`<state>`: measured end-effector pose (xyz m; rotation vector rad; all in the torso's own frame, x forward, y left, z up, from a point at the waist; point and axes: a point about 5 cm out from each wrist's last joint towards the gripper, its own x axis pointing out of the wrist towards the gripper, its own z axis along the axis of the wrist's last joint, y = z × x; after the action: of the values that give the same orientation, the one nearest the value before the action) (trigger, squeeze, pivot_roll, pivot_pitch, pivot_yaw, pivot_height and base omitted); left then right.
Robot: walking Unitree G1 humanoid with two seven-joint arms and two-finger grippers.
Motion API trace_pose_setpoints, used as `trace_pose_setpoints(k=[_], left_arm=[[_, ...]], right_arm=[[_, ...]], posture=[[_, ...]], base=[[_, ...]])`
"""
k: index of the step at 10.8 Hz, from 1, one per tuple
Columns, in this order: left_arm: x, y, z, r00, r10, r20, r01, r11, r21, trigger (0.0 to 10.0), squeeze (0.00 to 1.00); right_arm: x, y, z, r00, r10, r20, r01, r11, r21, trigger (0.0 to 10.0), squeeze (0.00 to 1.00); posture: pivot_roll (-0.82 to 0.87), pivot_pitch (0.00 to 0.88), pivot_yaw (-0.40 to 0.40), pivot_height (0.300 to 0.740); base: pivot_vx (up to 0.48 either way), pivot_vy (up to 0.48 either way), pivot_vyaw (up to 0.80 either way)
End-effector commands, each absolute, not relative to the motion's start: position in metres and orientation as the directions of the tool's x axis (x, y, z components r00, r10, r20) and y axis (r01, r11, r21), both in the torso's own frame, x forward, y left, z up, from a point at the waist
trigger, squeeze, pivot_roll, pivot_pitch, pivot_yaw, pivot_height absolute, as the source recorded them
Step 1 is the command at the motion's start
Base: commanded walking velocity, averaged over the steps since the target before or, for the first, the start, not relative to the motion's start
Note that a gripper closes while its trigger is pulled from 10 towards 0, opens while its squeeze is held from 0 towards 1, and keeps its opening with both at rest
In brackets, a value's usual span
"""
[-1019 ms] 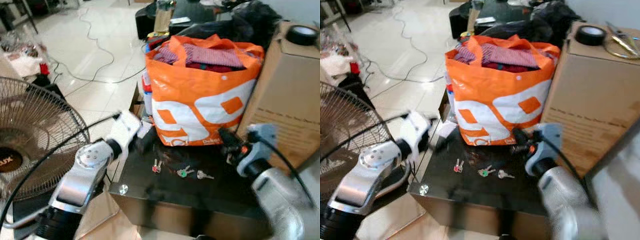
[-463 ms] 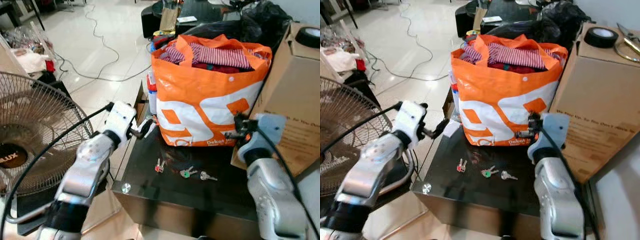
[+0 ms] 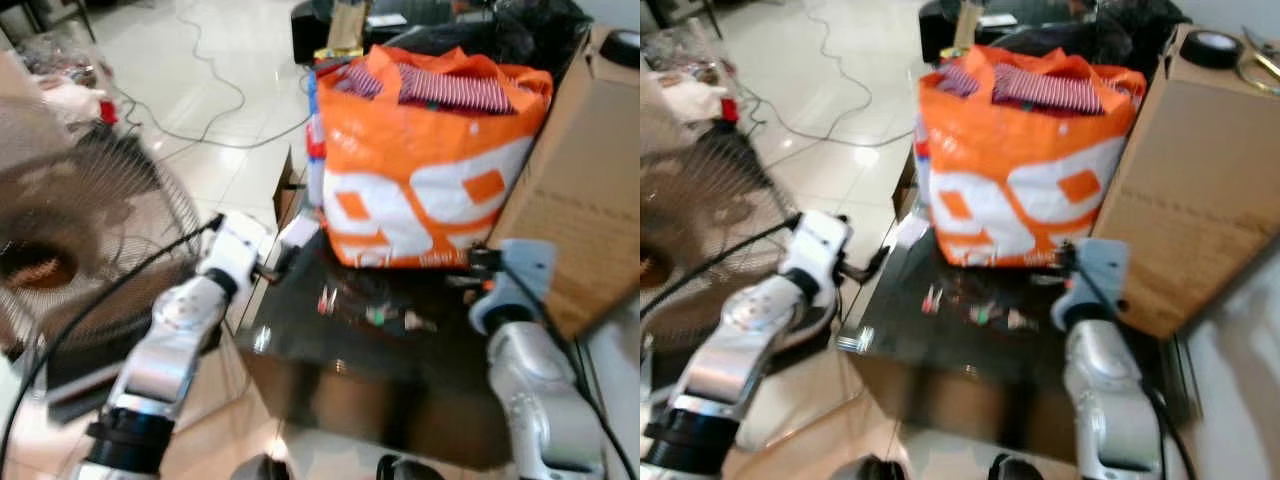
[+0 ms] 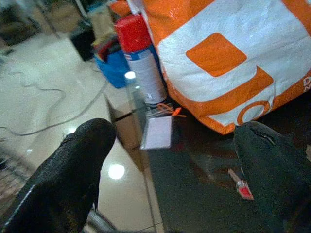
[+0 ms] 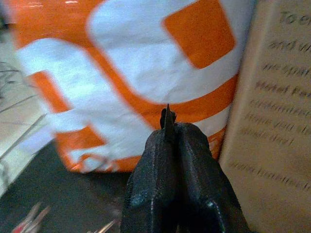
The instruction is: Hang keys on a hook
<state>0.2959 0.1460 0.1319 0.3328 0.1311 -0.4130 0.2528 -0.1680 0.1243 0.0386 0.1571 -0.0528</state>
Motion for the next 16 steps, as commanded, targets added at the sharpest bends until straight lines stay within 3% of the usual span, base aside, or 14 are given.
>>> trace_pose_setpoints(k=[1, 7, 13, 16], left_arm=[[0.2938, 0.1456, 0.1352, 0.912, -0.369, -0.177, 0.407, 0.865, 0.294, 10.0, 0.0], [0.2867, 0.1492, 0.1353, 0.927, -0.34, -0.16, 0.373, 0.882, 0.289, 10.0, 0.0], [0.2892, 0.1428, 0.134, 0.921, -0.358, -0.155, 0.388, 0.878, 0.28, 10.0, 0.0], [0.2885, 0.1429, 0.135, 0.921, -0.361, -0.148, 0.389, 0.88, 0.273, 10.0, 0.0]], right_arm=[[0.2529, -0.1682, 0.1258, 0.987, -0.044, -0.157, 0.048, 0.999, 0.023, 10.0, 0.0], [0.256, -0.1632, 0.126, 0.985, 0.004, -0.171, -0.004, 1.0, 0.004, 10.0, 0.0], [0.2542, -0.1652, 0.1284, 0.986, 0.027, -0.163, -0.03, 0.999, -0.02, 10.0, 0.0], [0.2546, -0.1673, 0.1285, 0.986, -0.008, -0.169, 0.009, 1.0, 0.004, 10.0, 0.0]], posture=[[-0.09, 0.0, 0.047, 0.74], [-0.06, 0.0, 0.007, 0.74], [-0.08, 0.0, 0.006, 0.74], [-0.08, 0.0, 0.009, 0.74]], base=[[-0.311, 0.0, 0.0], [-0.143, 0.0, 0.0], [0.0, 0.387, 0.0], [0.0, 0.0, -0.53]])
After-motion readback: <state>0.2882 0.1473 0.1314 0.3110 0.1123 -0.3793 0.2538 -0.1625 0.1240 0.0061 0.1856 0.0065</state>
